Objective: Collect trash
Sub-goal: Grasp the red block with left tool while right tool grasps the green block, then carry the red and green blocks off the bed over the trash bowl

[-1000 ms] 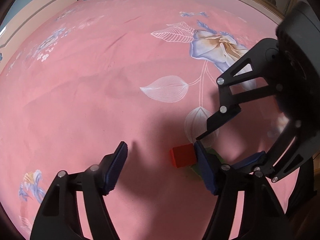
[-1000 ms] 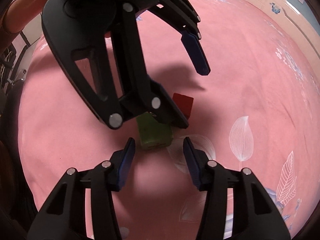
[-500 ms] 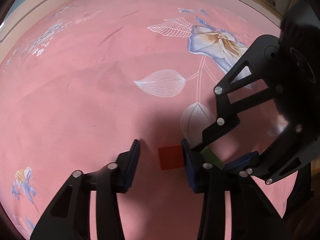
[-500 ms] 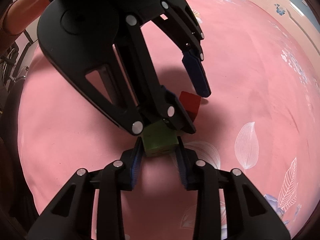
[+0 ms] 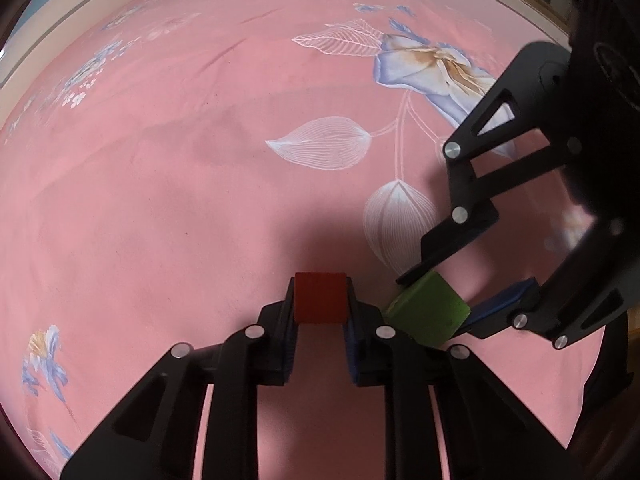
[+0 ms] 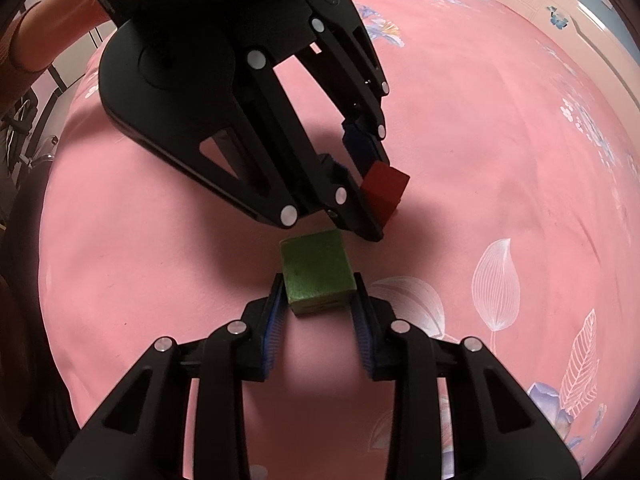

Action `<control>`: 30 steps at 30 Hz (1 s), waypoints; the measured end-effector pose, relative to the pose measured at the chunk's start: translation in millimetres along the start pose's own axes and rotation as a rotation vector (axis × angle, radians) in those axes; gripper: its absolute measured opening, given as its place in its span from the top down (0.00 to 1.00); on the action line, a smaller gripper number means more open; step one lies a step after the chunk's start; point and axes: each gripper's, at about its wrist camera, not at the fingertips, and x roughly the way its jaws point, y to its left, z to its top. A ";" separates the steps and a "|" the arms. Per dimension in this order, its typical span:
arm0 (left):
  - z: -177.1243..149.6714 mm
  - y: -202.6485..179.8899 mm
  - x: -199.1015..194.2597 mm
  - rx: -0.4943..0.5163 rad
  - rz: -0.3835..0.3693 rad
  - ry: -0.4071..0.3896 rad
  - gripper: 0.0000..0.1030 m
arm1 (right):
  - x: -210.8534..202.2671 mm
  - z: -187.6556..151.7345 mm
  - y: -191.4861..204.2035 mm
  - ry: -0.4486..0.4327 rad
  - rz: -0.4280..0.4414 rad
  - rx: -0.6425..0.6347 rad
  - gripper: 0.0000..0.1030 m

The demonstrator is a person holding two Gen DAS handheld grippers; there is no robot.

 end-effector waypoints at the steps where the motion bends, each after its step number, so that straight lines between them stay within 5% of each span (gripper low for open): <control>1: -0.4 -0.7 -0.8 0.003 0.001 0.003 0.78 | -1.8 0.0 2.3 0.000 -0.001 -0.002 0.68; 30: -39.8 -81.0 -99.2 0.143 0.086 -0.007 0.78 | -99.7 -7.4 62.7 0.017 -0.079 -0.044 0.68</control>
